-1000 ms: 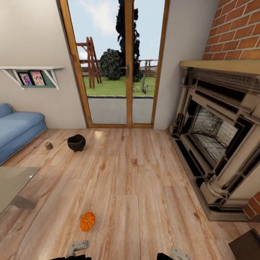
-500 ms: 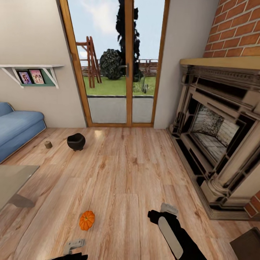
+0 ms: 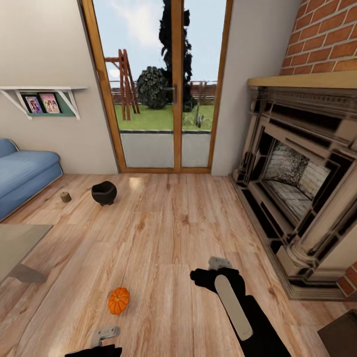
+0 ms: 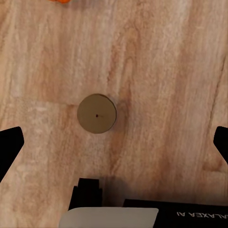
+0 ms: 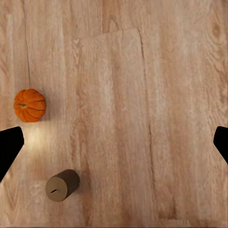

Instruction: Place each of the two pumpkins and all three candles from the living room inside a cabinet in the living room (use any cabinet), then make sure every cabinet is closed, and position the cauldron so it is next to a table in the living room.

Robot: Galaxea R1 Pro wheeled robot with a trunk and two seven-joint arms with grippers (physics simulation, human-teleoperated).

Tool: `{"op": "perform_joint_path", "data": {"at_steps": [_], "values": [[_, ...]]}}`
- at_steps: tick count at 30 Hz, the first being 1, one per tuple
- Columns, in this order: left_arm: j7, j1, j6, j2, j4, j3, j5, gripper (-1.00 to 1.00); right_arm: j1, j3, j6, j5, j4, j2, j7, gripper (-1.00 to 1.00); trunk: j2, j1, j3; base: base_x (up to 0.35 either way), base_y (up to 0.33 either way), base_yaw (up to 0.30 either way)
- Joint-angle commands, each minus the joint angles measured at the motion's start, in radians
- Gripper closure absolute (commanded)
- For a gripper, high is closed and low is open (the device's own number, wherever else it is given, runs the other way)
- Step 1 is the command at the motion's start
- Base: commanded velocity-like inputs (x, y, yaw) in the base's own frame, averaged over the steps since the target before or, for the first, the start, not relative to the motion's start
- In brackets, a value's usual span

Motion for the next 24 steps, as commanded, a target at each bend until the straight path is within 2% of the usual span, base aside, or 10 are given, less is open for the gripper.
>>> {"op": "perform_joint_path", "data": {"at_steps": [1, 4, 5, 7, 11, 14, 20, 24], "values": [[0.000, -0.001, -0.001, 0.000, 0.001, 0.000, 0.000, -1.00, 0.001, 0.000, 0.018, -0.003, -0.028, 0.005, 0.000, -1.00, -0.007, 0.004, -0.003, 0.000, 0.000, 0.000], [0.000, -0.002, -0.003, 0.000, 0.005, 0.000, 0.000, -1.00, 0.003, 0.001, 0.084, -0.059, -0.123, 0.021, 0.002, -1.00, -0.028, 0.015, -0.013, 0.000, 0.000, 0.000], [0.000, -0.002, -0.003, 0.000, 0.005, 0.000, 0.000, -1.00, 0.003, 0.001, 0.090, -0.073, -0.131, 0.022, 0.003, -1.00, -0.035, 0.019, -0.016, 0.000, 0.000, 0.000], [0.000, -0.003, -0.004, 0.000, 0.006, 0.000, 0.000, -1.00, 0.003, 0.002, 0.114, -0.153, -0.154, 0.021, 0.005, -1.00, -0.049, 0.027, -0.022, 0.000, 0.000, 0.000], [0.000, -0.003, -0.016, 0.000, 0.009, -0.001, -0.001, -1.00, 0.003, 0.000, 0.122, -0.234, -0.162, 0.016, 0.007, -1.00, -0.077, 0.042, -0.035, 0.000, 0.000, 0.000], [0.000, -0.003, -0.033, 0.000, 0.012, -0.001, -0.007, -1.00, 0.003, -0.001, 0.117, -0.253, -0.163, 0.015, 0.007, -1.00, -0.098, 0.054, -0.044, 0.000, 0.000, 0.000], [0.001, -0.003, -0.045, -0.001, 0.026, 0.000, -0.020, -1.00, 0.003, -0.005, 0.111, -0.259, -0.160, 0.016, 0.008, -1.00, -0.140, 0.077, -0.063, 0.000, 0.000, 0.000], [0.010, -0.003, -0.102, -0.004, 0.051, 0.001, -0.025, -1.00, 0.004, -0.002, 0.110, -0.259, -0.159, 0.016, 0.008, -1.00, -0.168, 0.092, -0.075, 0.000, 0.000, 0.000]]}}
